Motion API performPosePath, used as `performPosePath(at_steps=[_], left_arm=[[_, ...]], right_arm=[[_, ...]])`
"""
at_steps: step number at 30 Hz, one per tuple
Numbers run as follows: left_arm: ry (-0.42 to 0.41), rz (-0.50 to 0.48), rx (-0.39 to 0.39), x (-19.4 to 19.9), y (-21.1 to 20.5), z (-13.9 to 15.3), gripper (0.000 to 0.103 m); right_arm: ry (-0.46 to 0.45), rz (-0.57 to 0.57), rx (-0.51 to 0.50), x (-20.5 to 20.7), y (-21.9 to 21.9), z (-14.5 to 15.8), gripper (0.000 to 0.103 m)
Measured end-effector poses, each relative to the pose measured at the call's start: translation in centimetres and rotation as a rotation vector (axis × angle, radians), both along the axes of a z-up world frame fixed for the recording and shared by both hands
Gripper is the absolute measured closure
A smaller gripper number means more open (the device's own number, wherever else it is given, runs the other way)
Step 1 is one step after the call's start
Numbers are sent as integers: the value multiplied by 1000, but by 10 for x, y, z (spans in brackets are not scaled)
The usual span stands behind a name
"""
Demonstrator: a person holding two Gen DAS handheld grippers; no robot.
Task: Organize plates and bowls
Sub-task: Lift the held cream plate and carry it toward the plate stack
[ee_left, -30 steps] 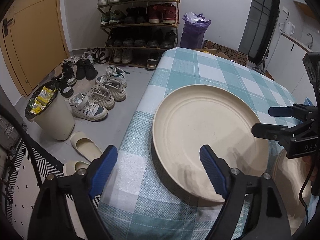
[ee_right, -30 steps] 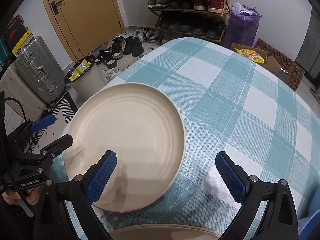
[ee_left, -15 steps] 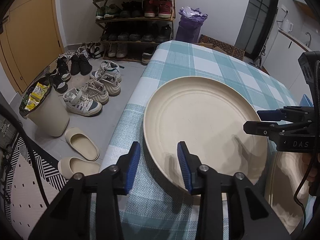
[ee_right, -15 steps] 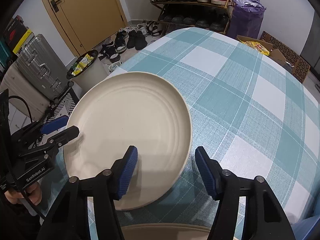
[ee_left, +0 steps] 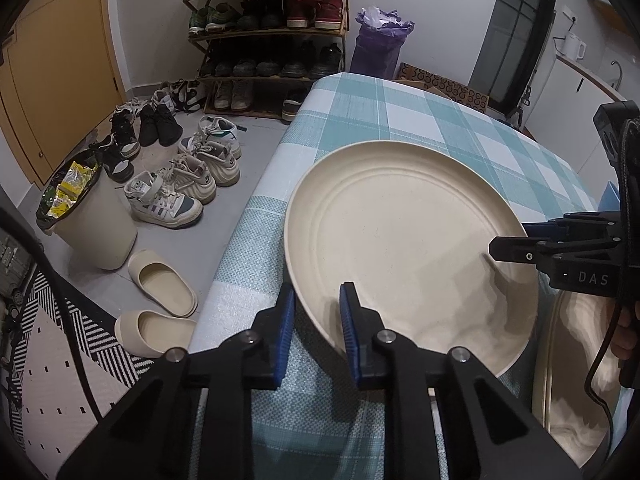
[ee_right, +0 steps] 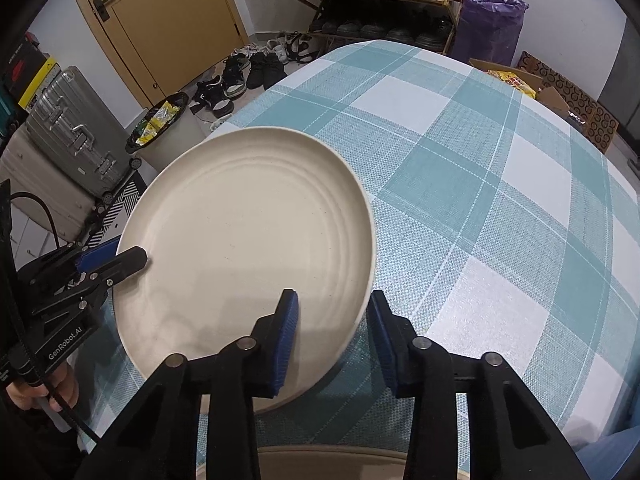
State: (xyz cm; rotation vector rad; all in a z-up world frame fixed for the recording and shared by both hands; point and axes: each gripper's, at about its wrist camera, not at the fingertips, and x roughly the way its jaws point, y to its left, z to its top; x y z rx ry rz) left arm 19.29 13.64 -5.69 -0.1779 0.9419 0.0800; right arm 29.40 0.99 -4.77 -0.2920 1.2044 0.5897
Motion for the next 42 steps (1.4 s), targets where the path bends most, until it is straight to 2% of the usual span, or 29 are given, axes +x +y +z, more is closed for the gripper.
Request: performPosePath(at_steps=[4,11,42], left_arm=[[0,3,7,-1,0,0,83],[-7,6,19,-2,0,2,83],[-96,-14,43,-36,-18,39,83]], right_arm=[[-13,2,-18,-3,3,0,71],[-33,-4,-22,-4,0,1,84],[-119,-3,27,-36,-18,37,84]])
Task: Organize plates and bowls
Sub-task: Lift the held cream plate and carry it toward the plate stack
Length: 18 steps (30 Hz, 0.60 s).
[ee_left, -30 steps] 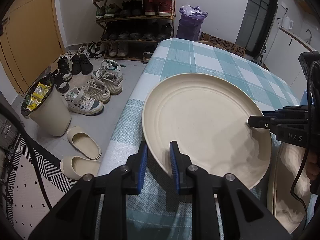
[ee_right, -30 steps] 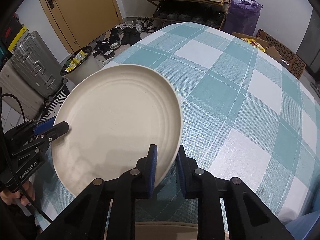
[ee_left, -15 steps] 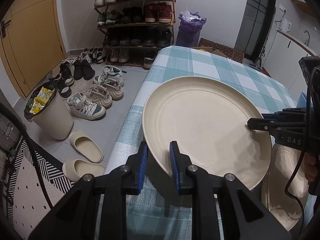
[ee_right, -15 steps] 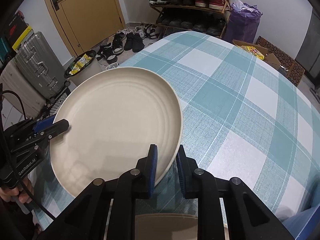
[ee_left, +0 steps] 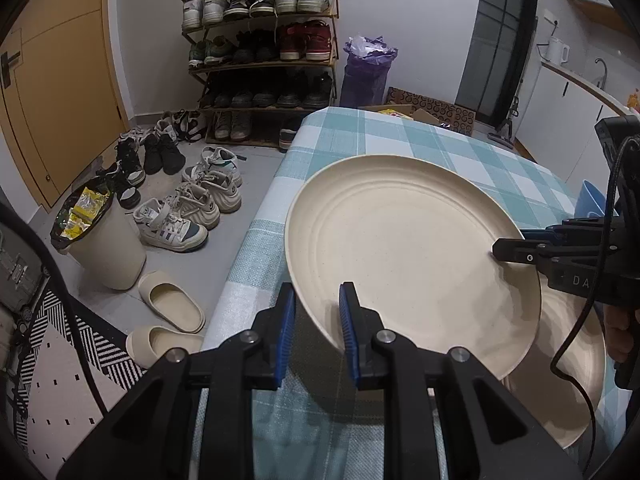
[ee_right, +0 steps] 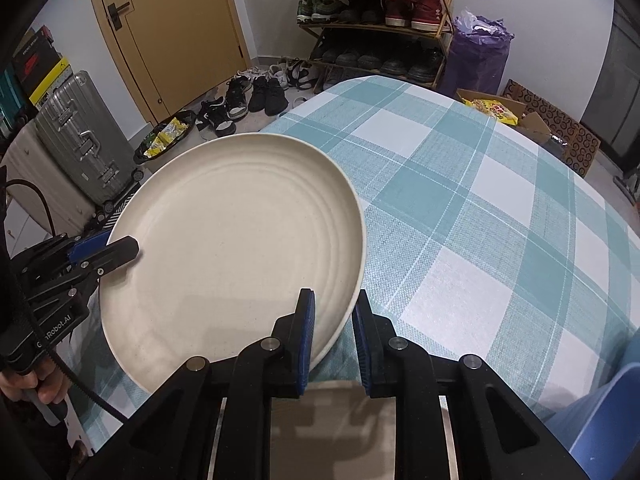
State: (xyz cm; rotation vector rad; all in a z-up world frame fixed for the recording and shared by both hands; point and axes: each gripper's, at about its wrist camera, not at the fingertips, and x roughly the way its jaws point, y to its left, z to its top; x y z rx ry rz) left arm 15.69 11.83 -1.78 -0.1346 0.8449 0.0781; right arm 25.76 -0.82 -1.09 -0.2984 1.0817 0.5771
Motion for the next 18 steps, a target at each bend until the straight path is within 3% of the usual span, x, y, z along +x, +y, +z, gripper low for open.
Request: performPosePath(at_steps=[18], left_arm=[[-30,-76,19,-21,-33,9,83]], right_arm=[[-37,-36,-3,-40,-39,14,84]])
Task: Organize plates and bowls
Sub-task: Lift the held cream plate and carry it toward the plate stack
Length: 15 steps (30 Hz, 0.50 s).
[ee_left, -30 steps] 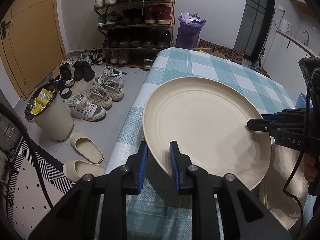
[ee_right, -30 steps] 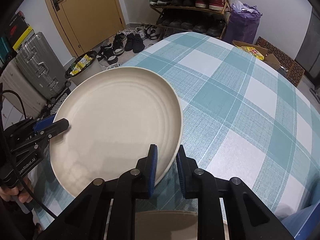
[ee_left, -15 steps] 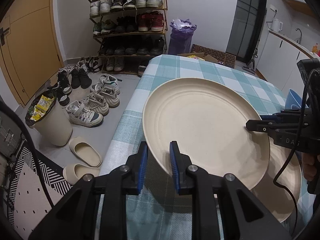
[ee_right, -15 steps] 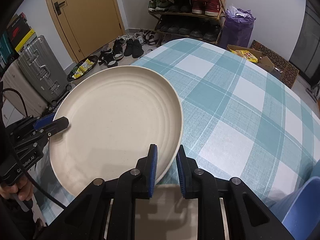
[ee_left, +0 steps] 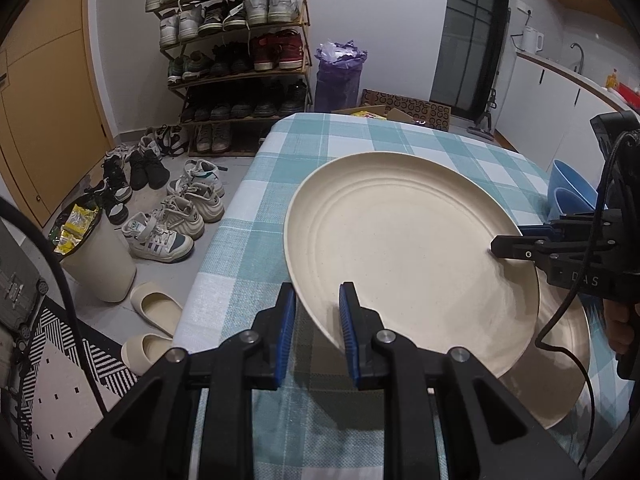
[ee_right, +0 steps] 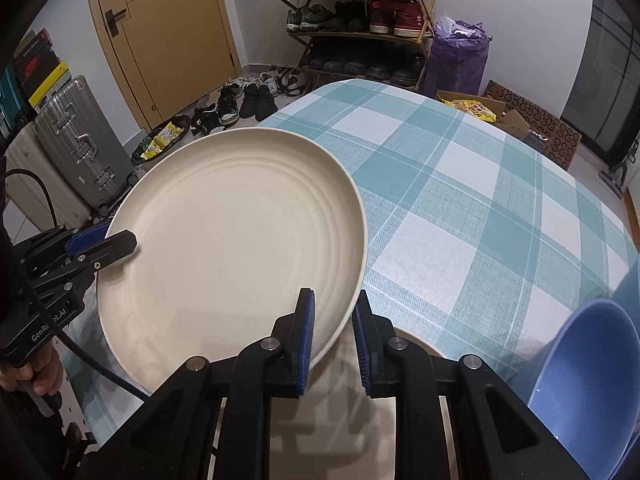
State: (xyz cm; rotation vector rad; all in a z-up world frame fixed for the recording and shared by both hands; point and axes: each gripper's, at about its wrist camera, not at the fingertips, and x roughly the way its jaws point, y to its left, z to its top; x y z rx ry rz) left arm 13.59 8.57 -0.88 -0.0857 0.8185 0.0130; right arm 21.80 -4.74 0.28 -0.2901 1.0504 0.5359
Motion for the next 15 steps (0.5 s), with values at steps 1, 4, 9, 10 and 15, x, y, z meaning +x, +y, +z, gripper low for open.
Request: performPosePath(at_steps=[1,4,9,10,15], left_arm=[[1,-5,2,-1,-2,0,83],[4,-19,5,-4,-7,-1,83],[8,-37,9,-8,-14,-3,83],[9,-40,10,-9,-15,-3,83],[20,-54,18,-13,-21,-7,83]], right_arm=[[-1,-2,0,-2,-2,0,84],[-5,-5,-7,-9,-8,0,84],[-3,-10,-13,-18,-15,0,84],[-5,-10,-17,-21,-17,-1,84],[-8,-9,-25,-32,-22,-1,84]])
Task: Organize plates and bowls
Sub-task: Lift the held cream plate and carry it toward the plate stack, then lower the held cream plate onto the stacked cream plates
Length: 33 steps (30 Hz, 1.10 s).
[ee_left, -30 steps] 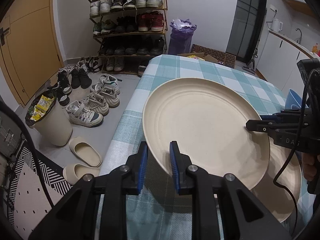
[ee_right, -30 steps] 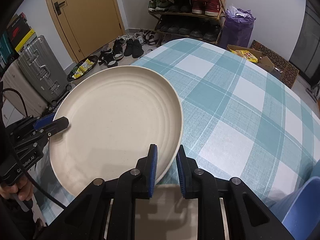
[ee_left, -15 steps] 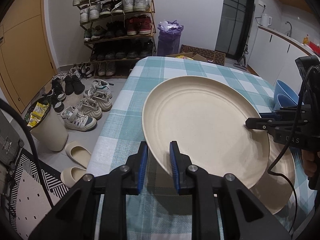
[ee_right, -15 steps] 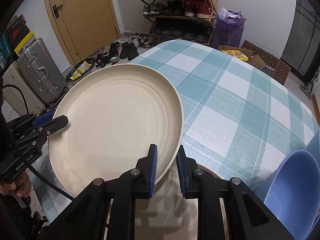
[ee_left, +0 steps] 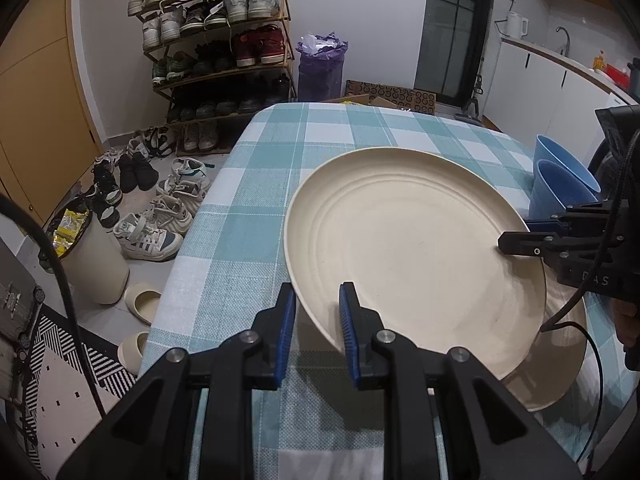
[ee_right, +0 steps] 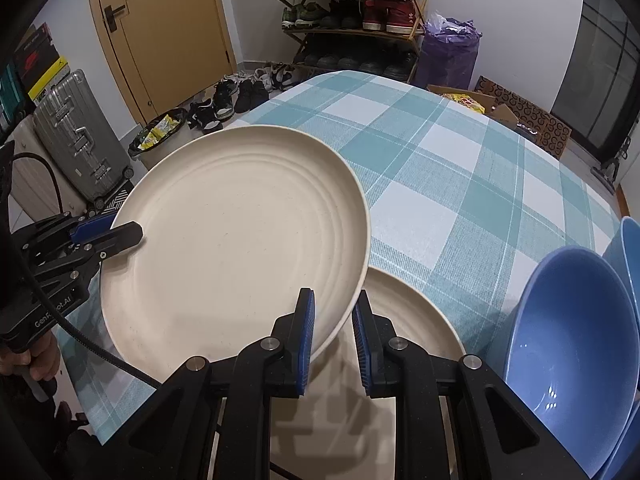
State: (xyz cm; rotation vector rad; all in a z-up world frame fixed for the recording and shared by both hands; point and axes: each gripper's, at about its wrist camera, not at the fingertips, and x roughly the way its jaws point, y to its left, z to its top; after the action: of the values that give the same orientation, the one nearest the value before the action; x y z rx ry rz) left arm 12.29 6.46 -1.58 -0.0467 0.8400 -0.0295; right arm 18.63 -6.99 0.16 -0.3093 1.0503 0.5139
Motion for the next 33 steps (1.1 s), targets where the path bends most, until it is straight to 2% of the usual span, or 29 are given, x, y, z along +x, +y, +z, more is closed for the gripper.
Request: performPosePath(at_steps=[33], left_arm=[[10,-150,46,-16,-47,-4,83]], right_arm=[[21,-59,-34,-55,-53,-6,83]])
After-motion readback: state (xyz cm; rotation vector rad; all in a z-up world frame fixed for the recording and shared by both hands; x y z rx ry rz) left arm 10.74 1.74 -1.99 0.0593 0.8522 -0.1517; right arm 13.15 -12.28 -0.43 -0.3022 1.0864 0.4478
